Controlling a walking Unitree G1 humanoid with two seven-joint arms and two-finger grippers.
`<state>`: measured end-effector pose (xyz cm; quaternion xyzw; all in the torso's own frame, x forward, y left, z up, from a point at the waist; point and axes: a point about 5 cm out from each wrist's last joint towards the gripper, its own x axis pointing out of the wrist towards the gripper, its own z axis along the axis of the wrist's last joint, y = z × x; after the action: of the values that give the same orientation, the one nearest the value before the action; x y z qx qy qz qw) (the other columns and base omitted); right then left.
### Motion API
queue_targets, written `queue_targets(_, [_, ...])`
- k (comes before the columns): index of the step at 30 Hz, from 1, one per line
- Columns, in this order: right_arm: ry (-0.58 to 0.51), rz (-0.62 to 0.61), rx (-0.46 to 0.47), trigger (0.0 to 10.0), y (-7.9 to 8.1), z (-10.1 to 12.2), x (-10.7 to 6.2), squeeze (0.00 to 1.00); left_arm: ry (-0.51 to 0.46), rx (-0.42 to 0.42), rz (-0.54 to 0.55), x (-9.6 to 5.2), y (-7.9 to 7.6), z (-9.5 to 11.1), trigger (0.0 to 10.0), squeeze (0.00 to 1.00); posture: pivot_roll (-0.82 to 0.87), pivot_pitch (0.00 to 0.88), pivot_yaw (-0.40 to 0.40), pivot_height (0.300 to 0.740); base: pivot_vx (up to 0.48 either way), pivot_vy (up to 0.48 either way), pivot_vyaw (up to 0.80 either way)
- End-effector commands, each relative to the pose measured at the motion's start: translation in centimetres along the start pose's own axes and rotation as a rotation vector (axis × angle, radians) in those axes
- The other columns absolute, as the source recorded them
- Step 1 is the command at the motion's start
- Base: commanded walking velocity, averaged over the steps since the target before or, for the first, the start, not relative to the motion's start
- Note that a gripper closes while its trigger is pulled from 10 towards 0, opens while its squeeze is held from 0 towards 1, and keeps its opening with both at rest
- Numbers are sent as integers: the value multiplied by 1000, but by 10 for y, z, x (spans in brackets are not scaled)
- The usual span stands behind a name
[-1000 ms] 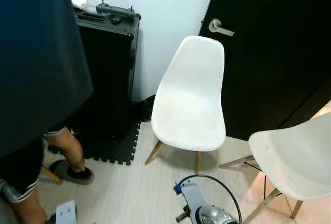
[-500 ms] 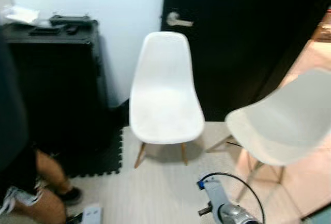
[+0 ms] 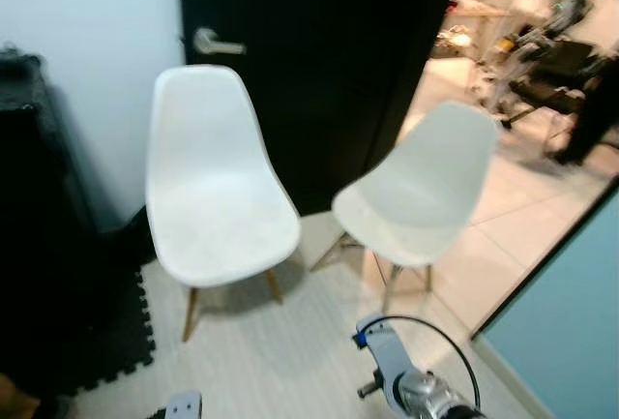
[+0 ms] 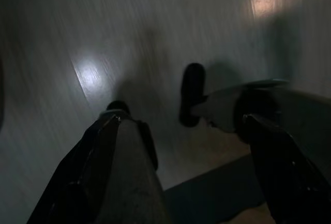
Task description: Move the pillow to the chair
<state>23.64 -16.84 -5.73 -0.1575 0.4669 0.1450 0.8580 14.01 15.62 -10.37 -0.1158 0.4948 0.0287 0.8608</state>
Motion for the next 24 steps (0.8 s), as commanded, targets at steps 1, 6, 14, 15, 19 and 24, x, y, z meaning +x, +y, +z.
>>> queue_targets(1, [18,-1,-12,10000,-2,-4,-1,0,12,17,-14,0,-4,-2,10000,0,-49,0,-125,710,0,0,-725])
queue_targets(6, [50,16,-91,10000,1,-10,-1,0,11,2,-1,0,-2,-4,10000,0,-19,0,-149,710,0,0,-723])
queue_targets(14, [63,46,-177,10000,8,-11,1,0,40,12,-1,-3,2,-13,10000,0,-15,0,-137,710,0,0,-725])
queue_targets(15, [64,46,-169,10000,9,-11,1,0,40,15,-4,-3,2,-14,10000,0,-15,0,-137,710,0,0,-725])
queue_targets(19, [69,52,-169,10000,10,-12,1,0,39,16,-2,-3,3,-14,10000,0,-11,0,-138,710,0,0,-725])
queue_targets(24, [70,55,-170,10000,11,-13,1,0,39,22,-1,-3,3,-14,10000,0,-10,0,-137,710,0,0,-725])
